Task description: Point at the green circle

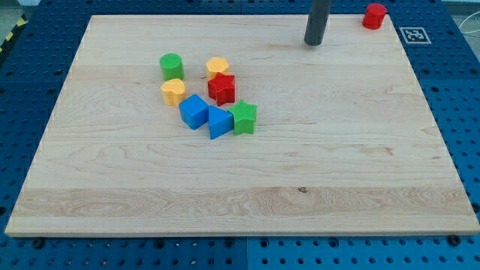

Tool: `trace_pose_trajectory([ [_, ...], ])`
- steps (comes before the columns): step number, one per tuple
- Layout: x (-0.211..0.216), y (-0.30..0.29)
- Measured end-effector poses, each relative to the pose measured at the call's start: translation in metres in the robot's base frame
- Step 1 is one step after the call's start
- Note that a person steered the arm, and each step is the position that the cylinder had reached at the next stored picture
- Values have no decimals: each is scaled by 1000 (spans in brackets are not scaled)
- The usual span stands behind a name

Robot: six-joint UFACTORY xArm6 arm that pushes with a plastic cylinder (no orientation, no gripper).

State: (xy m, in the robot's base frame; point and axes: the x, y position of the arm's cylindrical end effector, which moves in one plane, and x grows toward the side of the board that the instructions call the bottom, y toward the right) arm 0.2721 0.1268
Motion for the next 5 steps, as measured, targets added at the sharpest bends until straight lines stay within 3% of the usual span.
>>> trace_pose_trajectory([
  [5,16,-67],
])
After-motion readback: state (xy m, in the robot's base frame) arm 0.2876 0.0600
